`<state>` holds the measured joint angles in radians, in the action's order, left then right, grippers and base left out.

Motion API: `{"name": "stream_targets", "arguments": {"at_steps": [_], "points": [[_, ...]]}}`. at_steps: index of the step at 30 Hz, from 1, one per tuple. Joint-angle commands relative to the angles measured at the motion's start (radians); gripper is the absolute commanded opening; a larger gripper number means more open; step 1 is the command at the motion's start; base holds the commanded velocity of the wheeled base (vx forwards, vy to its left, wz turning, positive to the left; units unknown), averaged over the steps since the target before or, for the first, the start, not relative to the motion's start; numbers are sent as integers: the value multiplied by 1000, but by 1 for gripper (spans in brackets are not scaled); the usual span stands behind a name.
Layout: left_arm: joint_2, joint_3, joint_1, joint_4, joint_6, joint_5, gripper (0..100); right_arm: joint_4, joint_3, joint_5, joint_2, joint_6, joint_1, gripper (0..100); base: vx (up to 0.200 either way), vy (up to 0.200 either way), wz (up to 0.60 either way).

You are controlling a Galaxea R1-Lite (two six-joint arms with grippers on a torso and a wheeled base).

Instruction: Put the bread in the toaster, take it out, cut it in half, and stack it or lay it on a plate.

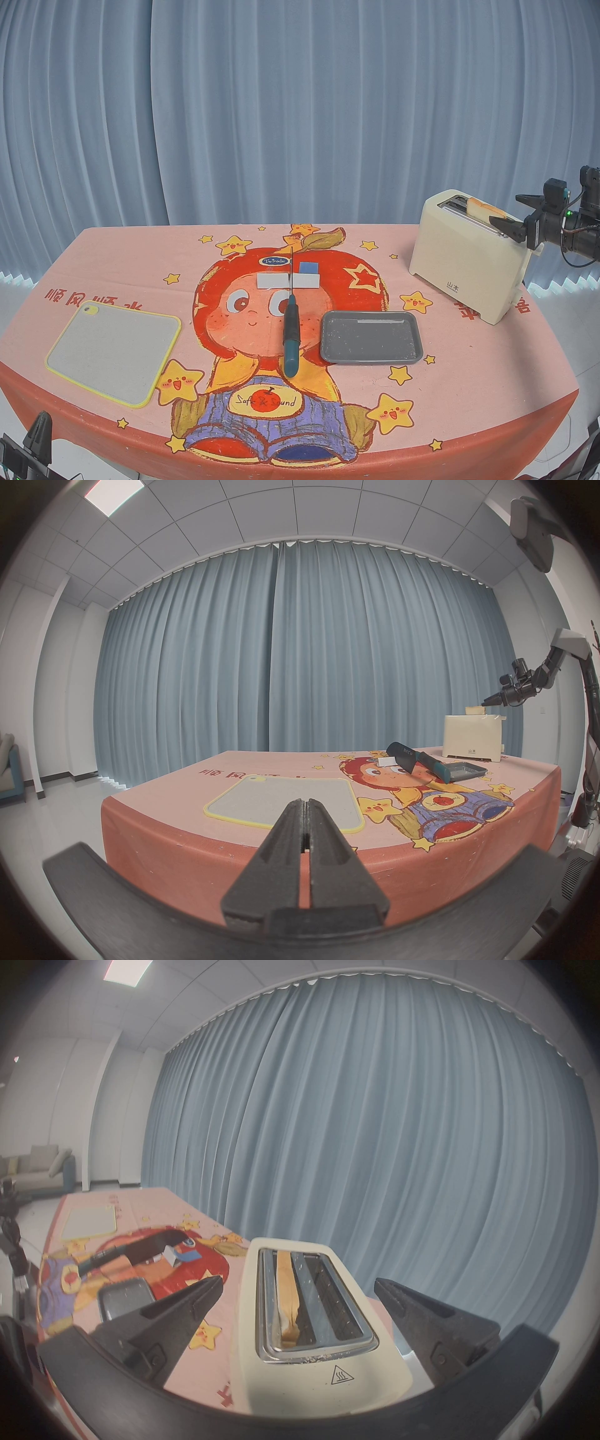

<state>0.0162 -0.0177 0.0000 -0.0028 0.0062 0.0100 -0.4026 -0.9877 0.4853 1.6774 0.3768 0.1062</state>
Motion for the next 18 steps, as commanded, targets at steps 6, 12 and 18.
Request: {"name": "stream_targets", "arguments": {"at_steps": [6,12,18], "points": [[-16,18,0,0,0,1,0,13,21,-4,-150,-91,3,100,0,0,0],[-16,18,0,1,0,1,0,60,104,-2,-260,-122,33,100,0,0,0],[-16,18,0,0,0,-1,0,70,208,-2,-352,-122,70,100,0,0,0]]}}
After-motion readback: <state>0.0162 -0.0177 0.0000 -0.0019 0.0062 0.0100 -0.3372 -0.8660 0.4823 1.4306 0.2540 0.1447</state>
